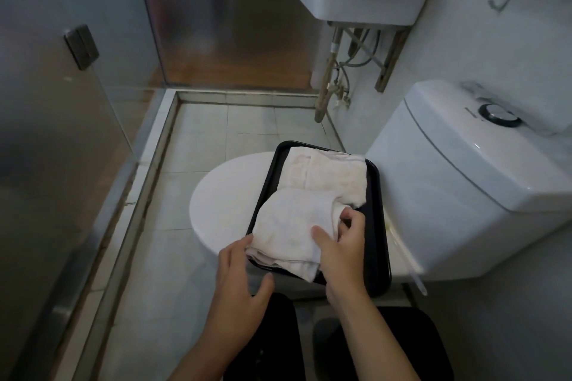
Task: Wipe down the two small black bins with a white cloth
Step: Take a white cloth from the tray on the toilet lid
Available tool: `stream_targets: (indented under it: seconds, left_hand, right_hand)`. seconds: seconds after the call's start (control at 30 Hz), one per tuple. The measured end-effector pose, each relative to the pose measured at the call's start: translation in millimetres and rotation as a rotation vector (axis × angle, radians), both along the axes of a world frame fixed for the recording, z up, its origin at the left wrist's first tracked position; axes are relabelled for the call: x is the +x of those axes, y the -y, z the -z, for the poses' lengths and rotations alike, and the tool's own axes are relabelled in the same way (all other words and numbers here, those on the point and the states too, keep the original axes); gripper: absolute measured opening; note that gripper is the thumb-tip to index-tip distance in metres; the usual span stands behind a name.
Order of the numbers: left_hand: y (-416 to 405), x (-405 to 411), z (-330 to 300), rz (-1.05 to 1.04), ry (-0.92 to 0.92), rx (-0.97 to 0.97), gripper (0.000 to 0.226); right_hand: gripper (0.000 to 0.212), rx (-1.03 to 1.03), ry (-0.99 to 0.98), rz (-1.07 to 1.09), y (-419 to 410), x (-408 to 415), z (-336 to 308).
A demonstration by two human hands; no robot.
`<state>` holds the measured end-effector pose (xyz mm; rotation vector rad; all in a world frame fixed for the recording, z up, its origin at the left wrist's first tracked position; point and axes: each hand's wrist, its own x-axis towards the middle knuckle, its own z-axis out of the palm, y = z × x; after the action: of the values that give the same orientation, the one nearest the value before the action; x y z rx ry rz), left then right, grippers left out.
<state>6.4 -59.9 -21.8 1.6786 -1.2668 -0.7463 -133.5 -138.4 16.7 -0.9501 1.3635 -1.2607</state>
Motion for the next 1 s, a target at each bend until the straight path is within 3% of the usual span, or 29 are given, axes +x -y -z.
stream_targets:
  seconds: [0.2, 0.27, 0.43, 0.5, 0.6, 0.73, 0.83, 0.9, 1.0]
  left_hand:
    - [-4, 7, -23, -0.135, -0.094, -0.038, 0.041]
    - [-7, 8, -39, -0.138, -0.285, -0.024, 0.042]
    - [-21, 4, -75, 0.049, -1.004, 0.149, 0.043]
    - [-31, 2, -80, 0.083, -1.134, 0.17, 0.038]
    - [-45, 0, -78, 0.07, -1.125, 0.19, 0.036]
    - [-66, -2, -70, 0.158, -0.972, 0.28, 0.04]
    - [-81, -12, -64, 0.267, -0.855, 0.378, 0.038]
    - [-87, -16, -62, 0.274, -0.813, 0.41, 0.035]
    - [-86, -16, -52, 0.214, -0.7, 0.417, 0.032]
  right_hand:
    - [0.047, -0.044, 0.159, -0.068, -11, -13, -37]
    - [0.049, -0.056, 0.224, -0.133, -20, -19, -52]
    - [0.064, -0.005, 0.325, -0.312, -54, -29, -74]
    - [0.065, 0.085, 0.351, -0.319, -74, -31, -71]
    - [0.048, 0.289, 0.472, -0.343, -105, -38, -64]
    - [0.064, 0.543, 0.658, -0.384, -151, -46, -56]
    - [0.064, 0.646, 0.772, -0.353, -181, -52, -45]
    - [0.051, 0.668, 0.687, -0.364, -188, -56, -39]
    - [0.033, 0.52, 0.384, -0.282, -182, -63, -31]
